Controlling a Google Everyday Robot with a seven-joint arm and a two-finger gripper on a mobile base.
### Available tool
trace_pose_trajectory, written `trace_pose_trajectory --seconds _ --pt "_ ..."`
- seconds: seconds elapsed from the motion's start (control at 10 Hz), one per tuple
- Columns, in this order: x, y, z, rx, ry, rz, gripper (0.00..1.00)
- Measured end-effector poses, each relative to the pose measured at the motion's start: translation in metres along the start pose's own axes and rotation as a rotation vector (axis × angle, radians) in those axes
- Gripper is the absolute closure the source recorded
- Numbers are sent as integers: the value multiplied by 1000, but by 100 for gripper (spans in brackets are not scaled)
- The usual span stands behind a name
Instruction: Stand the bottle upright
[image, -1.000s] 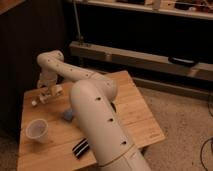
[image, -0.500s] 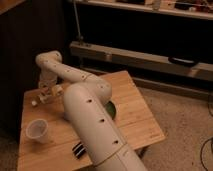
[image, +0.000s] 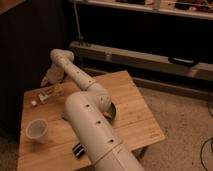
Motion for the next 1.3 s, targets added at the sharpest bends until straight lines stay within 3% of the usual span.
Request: trace_pose_trajectory --seconds 0.8,1.3 --pt "-11 7 20 -108 61 -61 35" --pt "-11 12 37 -140 66 -69 35"
